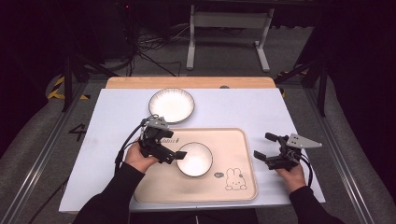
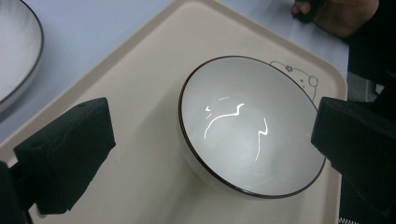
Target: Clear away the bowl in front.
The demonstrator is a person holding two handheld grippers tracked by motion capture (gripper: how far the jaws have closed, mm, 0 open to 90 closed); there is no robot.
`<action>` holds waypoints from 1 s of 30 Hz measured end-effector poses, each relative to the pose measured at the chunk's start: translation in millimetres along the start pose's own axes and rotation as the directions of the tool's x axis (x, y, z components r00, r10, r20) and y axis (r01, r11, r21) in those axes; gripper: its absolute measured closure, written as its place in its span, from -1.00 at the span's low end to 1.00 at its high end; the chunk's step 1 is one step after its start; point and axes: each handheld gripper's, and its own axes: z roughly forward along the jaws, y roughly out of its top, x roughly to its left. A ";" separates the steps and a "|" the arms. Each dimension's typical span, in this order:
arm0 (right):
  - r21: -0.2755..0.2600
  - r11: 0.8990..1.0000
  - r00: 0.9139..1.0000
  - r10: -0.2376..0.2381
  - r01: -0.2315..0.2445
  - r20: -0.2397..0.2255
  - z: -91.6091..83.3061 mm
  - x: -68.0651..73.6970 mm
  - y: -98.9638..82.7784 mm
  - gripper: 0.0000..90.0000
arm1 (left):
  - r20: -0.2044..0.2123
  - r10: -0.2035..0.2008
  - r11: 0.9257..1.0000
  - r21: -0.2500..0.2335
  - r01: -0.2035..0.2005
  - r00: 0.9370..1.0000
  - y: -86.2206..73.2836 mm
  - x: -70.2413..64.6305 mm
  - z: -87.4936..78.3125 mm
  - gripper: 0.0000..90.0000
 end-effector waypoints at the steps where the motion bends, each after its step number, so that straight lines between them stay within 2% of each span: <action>1: 0.000 1.000 1.000 0.000 0.000 0.000 0.0 -0.1 0.0 -0.96 | 0.008 0.001 0.999 -0.054 0.000 1.000 -4.1 0.4 -7.1 -1.00; 2: 0.000 1.000 1.000 0.000 0.000 0.000 0.0 -0.1 0.0 -0.96 | 0.008 0.001 0.999 -0.054 0.000 1.000 -4.1 0.4 -7.1 -1.00; 3: 0.000 1.000 1.000 0.001 -0.001 0.000 0.0 -0.1 0.0 -0.96 | 0.020 0.002 0.995 -0.098 0.000 1.000 -7.4 1.1 -13.1 -1.00; 4: 0.000 1.000 1.000 0.001 -0.001 0.000 0.0 -0.1 0.0 -0.96 | 0.019 0.005 0.993 -0.117 -0.003 1.000 -9.2 1.3 -15.5 -1.00; 5: 0.000 1.000 1.000 0.001 -0.001 0.000 0.0 -0.1 0.0 -0.96 | 0.019 0.005 0.993 -0.117 -0.003 1.000 -9.2 1.3 -15.5 -1.00; 6: 0.000 1.000 1.000 0.001 -0.001 0.000 0.0 -0.1 0.0 -0.96 | 0.025 0.002 0.990 -0.138 0.002 1.000 -11.6 1.0 -17.7 -1.00; 11: -0.002 1.000 1.000 0.002 -0.002 0.000 -0.2 -0.2 0.0 -0.96 | 0.014 0.025 0.985 -0.169 -0.022 1.000 -22.0 1.8 -24.2 -1.00; 15: -0.003 1.000 1.000 0.002 -0.002 0.000 -0.2 -0.3 -0.1 -0.96 | 0.009 0.040 0.973 -0.228 -0.037 0.999 -32.7 2.3 -33.5 -0.99; 17: -0.003 1.000 1.000 0.003 -0.003 -0.001 -0.3 -0.4 -0.1 -0.96 | -0.006 0.046 0.964 -0.264 -0.046 0.999 -37.7 3.2 -37.5 -0.99; 20: -0.002 1.000 1.000 0.002 -0.002 -0.001 -0.2 -0.3 -0.1 -0.96 | -0.008 0.025 0.954 -0.298 -0.026 1.000 -47.7 7.4 -43.9 -0.99; 23: -0.002 1.000 1.000 0.003 -0.003 0.000 -0.2 -0.3 -0.1 -0.96 | -0.026 0.001 0.948 -0.317 -0.009 1.000 -58.8 13.0 -50.1 -0.99; 25: -0.002 1.000 1.000 0.003 -0.003 0.000 -0.2 -0.3 -0.1 -0.96 | -0.038 -0.017 0.941 -0.340 0.003 0.999 -64.4 14.2 -53.0 -0.99; 27: -0.002 1.000 1.000 0.003 -0.003 0.000 -0.2 -0.3 -0.1 -0.96 | -0.051 -0.016 0.939 -0.343 -0.003 0.999 -66.7 15.3 -54.4 -0.99; 28: -0.002 1.000 1.000 0.003 -0.003 0.000 -0.2 -0.3 -0.1 -0.96 | -0.056 -0.024 0.936 -0.352 0.003 0.998 -69.8 16.0 -55.2 -0.99; 29: -0.002 1.000 1.000 0.003 -0.003 0.000 -0.2 -0.3 -0.1 -0.96 | -0.057 -0.025 0.938 -0.346 0.003 0.998 -71.6 17.1 -56.5 -0.99; 30: -0.002 1.000 1.000 0.003 -0.003 0.000 -0.2 -0.3 -0.1 -0.96 | -0.057 -0.028 0.937 -0.349 0.007 0.998 -73.3 17.9 -57.0 -0.99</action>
